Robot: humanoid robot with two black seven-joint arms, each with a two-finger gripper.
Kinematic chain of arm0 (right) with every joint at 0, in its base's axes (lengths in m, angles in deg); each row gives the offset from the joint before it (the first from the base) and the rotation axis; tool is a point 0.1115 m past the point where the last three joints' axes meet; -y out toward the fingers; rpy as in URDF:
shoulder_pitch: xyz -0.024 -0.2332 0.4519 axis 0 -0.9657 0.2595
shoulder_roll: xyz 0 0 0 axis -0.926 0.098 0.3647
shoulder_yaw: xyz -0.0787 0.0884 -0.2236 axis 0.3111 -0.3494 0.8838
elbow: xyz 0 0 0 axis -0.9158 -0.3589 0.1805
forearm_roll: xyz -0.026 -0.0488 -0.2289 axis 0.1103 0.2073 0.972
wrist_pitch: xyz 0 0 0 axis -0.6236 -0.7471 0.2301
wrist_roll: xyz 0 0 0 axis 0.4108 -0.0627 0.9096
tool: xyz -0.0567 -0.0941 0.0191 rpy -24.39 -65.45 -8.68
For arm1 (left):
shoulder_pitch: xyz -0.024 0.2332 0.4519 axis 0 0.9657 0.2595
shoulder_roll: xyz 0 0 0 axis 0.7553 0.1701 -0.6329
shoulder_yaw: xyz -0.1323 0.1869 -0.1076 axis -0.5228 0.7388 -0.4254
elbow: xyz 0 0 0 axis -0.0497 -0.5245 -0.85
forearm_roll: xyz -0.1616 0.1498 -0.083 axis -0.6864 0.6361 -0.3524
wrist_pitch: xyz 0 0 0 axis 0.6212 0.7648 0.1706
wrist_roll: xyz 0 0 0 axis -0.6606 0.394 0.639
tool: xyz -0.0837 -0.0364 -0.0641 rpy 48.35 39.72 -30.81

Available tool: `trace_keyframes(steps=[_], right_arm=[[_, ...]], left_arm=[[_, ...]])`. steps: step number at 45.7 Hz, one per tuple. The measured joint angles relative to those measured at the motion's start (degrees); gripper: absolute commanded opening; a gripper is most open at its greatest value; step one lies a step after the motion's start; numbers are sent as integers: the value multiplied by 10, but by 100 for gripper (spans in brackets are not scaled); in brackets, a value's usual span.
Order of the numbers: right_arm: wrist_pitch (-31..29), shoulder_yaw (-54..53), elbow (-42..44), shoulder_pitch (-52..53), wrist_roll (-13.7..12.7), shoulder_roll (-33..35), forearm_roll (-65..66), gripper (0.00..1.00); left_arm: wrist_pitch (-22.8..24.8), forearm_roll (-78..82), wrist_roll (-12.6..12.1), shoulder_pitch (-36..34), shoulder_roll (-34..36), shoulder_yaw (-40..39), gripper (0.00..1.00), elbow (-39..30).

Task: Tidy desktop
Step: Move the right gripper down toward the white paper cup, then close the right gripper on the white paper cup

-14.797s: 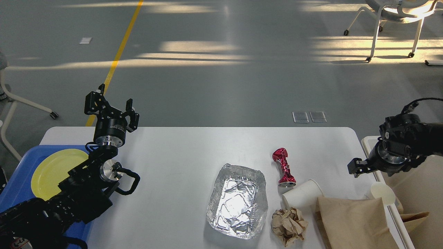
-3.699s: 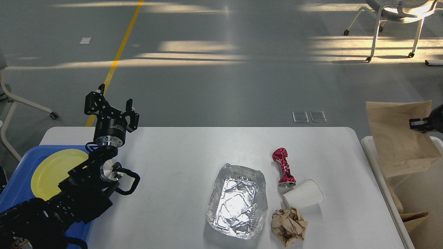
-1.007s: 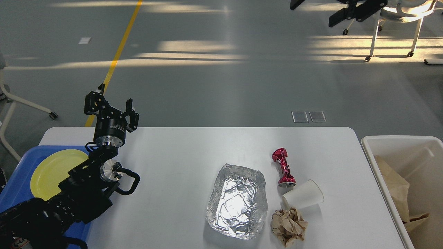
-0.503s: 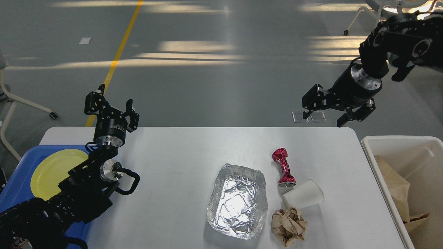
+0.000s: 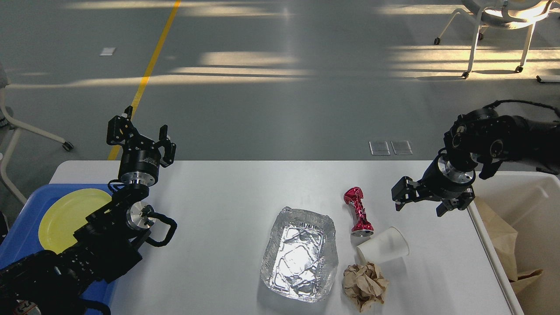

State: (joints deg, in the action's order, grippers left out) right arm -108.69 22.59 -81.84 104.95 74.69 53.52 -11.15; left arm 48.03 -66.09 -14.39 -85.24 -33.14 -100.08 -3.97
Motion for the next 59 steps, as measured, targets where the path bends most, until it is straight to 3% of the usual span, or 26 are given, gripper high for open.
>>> trace_keyframes(steps=[28, 41, 59], right_arm=[[12, -93, 7, -102, 4, -4, -2, 100], [56, -107, 11, -127, 27, 1, -2, 100], [59, -107, 11, -116, 44, 9, -2, 100]], left_arm=[[0, 0, 0, 0, 0, 0, 97, 0], [0, 0, 0, 0, 0, 0, 97, 0], [0, 0, 0, 0, 0, 0, 97, 0]])
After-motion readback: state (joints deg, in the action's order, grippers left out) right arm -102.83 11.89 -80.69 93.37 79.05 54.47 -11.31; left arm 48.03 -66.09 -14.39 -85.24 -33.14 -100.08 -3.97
